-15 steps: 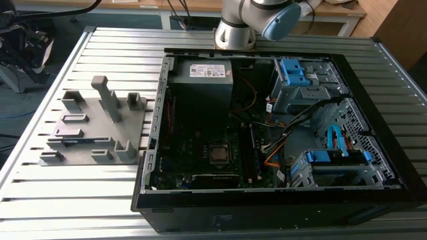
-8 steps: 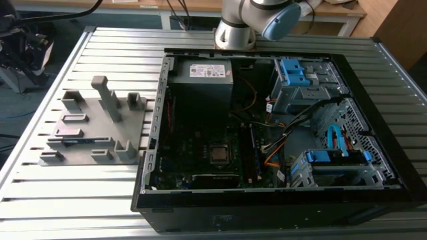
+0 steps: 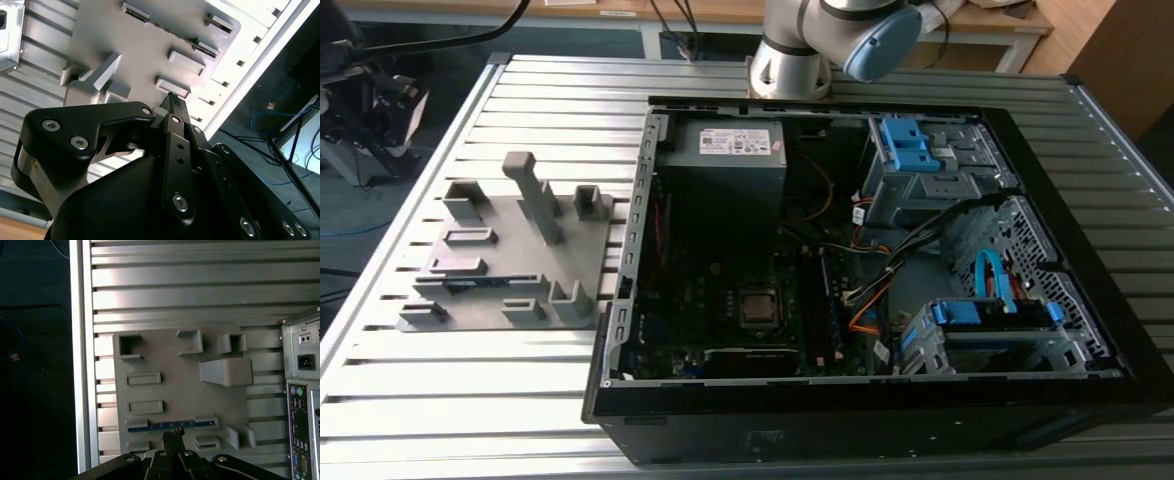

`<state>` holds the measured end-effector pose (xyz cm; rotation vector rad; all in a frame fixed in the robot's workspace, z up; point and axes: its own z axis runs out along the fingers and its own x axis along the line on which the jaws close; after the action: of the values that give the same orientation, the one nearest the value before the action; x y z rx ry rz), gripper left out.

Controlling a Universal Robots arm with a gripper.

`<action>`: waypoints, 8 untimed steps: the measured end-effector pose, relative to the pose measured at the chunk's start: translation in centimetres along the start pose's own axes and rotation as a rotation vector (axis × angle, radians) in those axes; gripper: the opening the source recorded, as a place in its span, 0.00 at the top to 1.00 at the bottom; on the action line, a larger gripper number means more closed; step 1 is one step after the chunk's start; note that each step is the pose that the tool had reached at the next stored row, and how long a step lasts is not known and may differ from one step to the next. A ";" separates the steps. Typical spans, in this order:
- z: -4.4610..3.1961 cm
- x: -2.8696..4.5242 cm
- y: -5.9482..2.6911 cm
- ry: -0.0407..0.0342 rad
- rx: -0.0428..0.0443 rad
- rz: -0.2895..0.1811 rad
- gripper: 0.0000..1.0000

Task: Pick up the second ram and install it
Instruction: 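Reach for the second ram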

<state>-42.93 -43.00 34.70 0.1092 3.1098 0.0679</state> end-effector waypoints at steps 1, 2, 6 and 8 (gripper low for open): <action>0.10 0.03 -0.02 0.0000 0.0000 0.000 0.90; 0.20 0.06 -0.04 0.0000 0.0000 0.000 0.90; 0.68 0.13 -0.30 0.0001 0.0001 0.000 0.90; 1.01 0.14 -0.49 -0.0001 -0.0001 0.000 0.90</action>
<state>-43.07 -43.44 33.67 0.1092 3.1097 0.0680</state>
